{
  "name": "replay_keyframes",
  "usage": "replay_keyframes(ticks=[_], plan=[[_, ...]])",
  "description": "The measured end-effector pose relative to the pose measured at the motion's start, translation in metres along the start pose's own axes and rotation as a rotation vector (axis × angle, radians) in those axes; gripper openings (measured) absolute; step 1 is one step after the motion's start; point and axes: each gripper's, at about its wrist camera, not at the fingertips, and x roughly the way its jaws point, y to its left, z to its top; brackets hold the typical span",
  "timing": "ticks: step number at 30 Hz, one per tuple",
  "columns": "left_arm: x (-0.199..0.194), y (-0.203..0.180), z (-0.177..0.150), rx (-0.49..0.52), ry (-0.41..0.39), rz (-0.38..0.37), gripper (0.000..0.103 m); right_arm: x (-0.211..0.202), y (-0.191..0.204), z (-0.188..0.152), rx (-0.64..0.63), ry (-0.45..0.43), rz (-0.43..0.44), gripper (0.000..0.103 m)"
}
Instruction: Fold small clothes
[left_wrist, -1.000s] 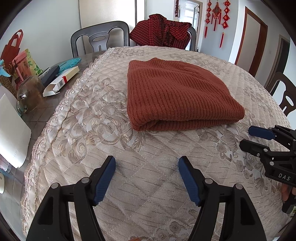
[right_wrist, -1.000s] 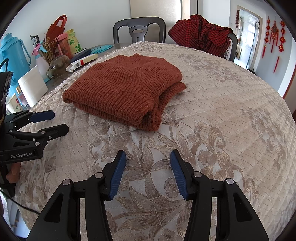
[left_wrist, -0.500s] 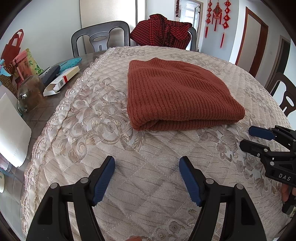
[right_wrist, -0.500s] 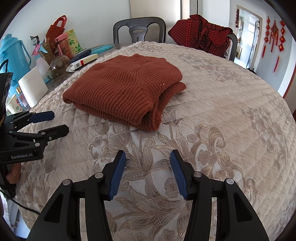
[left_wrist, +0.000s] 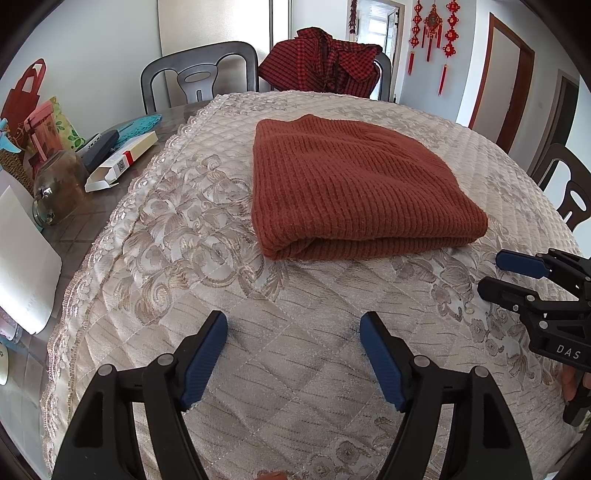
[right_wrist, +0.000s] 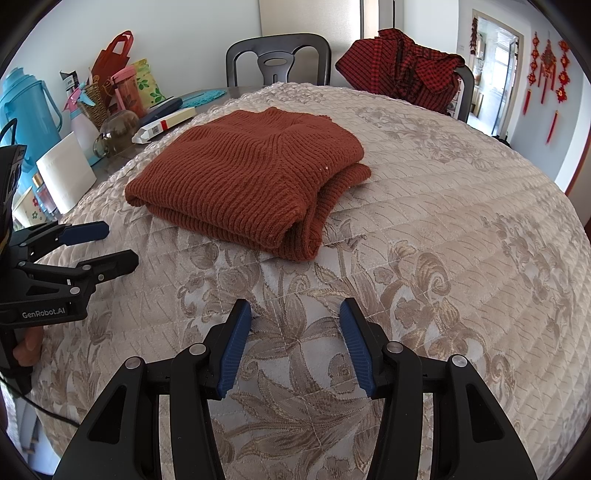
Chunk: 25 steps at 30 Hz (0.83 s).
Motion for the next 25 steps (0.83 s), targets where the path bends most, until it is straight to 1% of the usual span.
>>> replay_keyframes(ticks=[25], plan=[[0.0001,-0.0004,-0.0003,0.001,0.001,-0.001,0.078,0.0003,0.0004,0.0001,0.000,0.000,0.000,0.051]])
